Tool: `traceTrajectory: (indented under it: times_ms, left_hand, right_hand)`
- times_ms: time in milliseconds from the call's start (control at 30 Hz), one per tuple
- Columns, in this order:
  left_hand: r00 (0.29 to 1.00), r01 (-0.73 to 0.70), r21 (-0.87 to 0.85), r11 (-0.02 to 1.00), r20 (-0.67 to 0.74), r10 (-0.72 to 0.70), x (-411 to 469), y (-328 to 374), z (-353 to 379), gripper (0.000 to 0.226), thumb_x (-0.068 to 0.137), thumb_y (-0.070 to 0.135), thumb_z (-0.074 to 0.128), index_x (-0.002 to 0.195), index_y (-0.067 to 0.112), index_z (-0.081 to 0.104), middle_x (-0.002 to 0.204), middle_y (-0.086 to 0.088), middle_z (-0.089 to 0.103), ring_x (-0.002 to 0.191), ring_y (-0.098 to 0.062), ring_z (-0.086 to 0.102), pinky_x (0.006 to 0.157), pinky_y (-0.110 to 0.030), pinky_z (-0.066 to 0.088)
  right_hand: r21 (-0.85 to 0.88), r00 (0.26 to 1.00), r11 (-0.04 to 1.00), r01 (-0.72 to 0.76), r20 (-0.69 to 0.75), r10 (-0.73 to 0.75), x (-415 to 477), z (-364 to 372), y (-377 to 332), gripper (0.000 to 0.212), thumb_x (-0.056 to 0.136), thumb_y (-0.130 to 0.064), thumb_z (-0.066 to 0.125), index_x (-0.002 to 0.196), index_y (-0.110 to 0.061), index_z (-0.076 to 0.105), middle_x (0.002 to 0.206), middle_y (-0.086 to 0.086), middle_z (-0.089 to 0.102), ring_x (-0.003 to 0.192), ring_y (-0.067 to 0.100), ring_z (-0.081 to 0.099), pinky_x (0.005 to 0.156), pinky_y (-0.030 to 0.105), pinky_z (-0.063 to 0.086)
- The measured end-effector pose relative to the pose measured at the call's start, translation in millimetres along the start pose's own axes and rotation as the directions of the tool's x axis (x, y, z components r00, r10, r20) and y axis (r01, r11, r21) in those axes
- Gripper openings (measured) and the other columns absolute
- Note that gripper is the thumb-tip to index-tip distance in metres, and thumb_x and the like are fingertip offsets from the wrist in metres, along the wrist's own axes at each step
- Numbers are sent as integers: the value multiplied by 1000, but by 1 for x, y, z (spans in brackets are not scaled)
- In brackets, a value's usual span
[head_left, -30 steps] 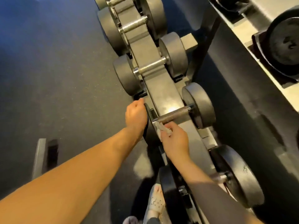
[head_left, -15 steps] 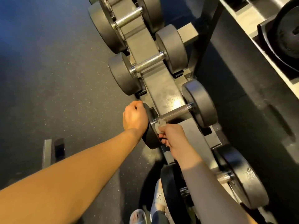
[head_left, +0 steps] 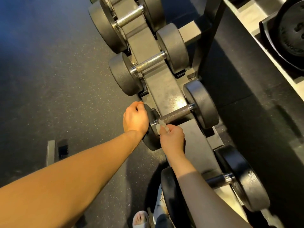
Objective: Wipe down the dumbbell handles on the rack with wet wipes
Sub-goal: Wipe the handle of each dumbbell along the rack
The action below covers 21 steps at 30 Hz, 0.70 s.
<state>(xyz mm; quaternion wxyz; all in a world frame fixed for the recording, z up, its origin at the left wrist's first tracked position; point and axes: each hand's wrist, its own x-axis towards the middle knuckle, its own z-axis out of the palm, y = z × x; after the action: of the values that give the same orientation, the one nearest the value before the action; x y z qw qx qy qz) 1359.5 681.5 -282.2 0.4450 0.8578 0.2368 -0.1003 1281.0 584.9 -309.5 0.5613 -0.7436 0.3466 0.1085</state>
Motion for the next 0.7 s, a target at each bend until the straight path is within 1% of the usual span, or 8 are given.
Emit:
traceTrajectory:
  times_ms: [100,167,233,300,367,500,633,700]
  left_hand:
    - [1000,-1,-7,1000,-1,1,-1,-1,0,28,105,24,40,104,28,67,99,4,61,94,-19,55,82,-28,38]
    - [1000,-9,-10,1000,3,9,-1,-2,-1,32,105,24,39,112,23,70,102,3,62,96,-19,55,84,-28,38]
    - [1000,-17,-8,1000,7,18,0,-4,0,34,105,26,39,118,21,71,109,0,67,101,-20,57,87,-30,42]
    - [1000,-23,-8,1000,3,23,1,-7,1,35,105,27,40,120,21,71,117,-4,70,108,-23,60,91,-33,46]
    - [999,-32,-9,999,-3,32,2,-8,2,35,104,27,40,121,21,71,119,-5,70,109,-24,61,91,-33,46]
    - [1000,-29,-10,1000,6,29,2,-8,2,35,104,28,40,120,23,70,108,2,67,104,-20,61,88,-33,48]
    - [999,-39,11,999,33,39,1,-6,0,30,104,27,39,113,28,67,104,8,62,101,-16,58,87,-31,44]
    - [999,-26,9,1000,45,25,1,-5,-1,26,103,28,39,107,31,64,104,8,63,101,-16,59,88,-31,46]
  right_hand:
    - [-97,985,981,170,30,-168,-7,-5,-4,24,101,-19,58,78,-17,65,75,-6,60,68,4,55,60,14,36]
    - [-269,910,869,414,95,-404,-5,-9,-5,14,100,-17,58,96,-16,72,91,-4,62,79,7,54,68,17,38]
    - [-543,755,557,628,250,-607,7,-14,-10,18,94,-13,64,108,-16,74,98,1,59,89,16,53,76,26,40]
    - [-687,632,224,691,424,-648,24,-19,-26,19,89,-16,68,105,-19,76,101,3,55,99,23,49,84,35,39]
    - [-728,641,45,684,570,-514,35,-20,-50,18,90,-23,64,106,-22,73,112,4,54,111,27,47,98,42,35]
    - [-735,752,246,632,659,36,64,-2,-93,8,101,-24,51,95,-19,54,110,7,62,103,28,58,94,42,43]
    - [-749,619,586,308,626,474,90,6,-106,35,106,-24,41,94,-2,64,92,19,66,79,31,62,77,39,52]
    - [-743,615,595,307,632,471,90,2,-103,35,105,-25,41,94,-2,66,92,18,66,81,31,62,78,40,51]
